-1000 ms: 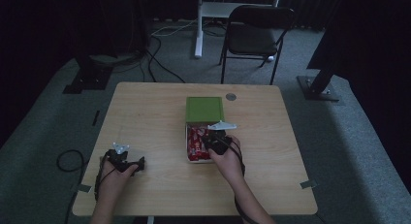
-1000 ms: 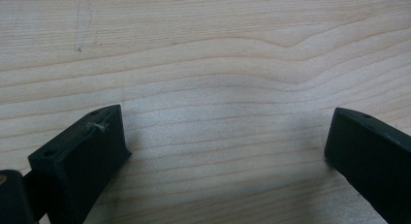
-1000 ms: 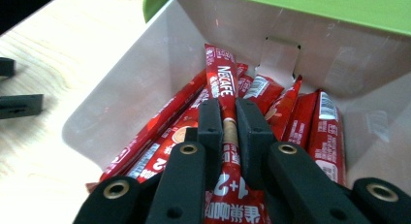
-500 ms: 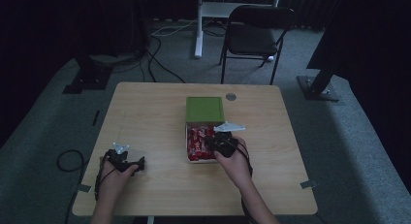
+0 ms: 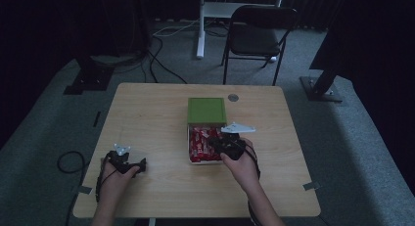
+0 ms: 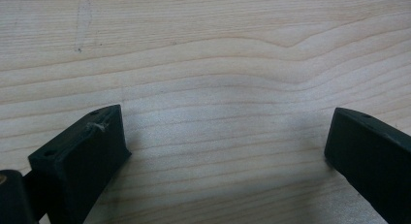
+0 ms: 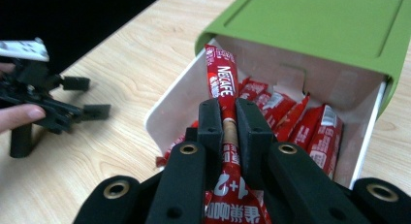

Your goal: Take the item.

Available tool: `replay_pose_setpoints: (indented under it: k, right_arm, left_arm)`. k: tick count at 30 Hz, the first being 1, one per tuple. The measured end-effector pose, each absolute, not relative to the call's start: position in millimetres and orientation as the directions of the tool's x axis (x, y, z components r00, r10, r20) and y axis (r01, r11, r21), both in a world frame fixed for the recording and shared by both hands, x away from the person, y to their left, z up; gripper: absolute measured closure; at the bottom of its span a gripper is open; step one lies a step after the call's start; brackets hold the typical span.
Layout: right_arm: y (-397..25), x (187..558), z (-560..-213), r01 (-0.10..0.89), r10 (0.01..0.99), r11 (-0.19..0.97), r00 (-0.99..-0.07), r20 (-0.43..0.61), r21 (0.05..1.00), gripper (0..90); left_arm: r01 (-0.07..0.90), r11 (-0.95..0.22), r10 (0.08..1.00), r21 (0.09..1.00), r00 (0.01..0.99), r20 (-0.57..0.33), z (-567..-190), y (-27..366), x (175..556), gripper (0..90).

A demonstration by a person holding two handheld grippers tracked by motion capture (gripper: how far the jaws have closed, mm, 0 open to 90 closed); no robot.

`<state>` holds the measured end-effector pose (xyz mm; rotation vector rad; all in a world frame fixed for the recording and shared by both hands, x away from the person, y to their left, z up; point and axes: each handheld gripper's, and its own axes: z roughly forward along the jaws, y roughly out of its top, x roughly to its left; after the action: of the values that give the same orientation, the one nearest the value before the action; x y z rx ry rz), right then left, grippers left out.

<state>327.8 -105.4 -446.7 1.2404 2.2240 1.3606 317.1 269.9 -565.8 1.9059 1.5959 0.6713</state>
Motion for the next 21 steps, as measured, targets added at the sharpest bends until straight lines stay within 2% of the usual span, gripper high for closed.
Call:
replay_pose_setpoints:
  k: [21]
  right_arm:
    - [-129.5,337.1,-425.2,0.503,0.794,0.116,-0.564,0.225,0.856,81.9]
  left_arm:
    - [0.706,-0.134,0.986,0.696,0.166,0.022,-565.9,269.8,317.1,1.9]
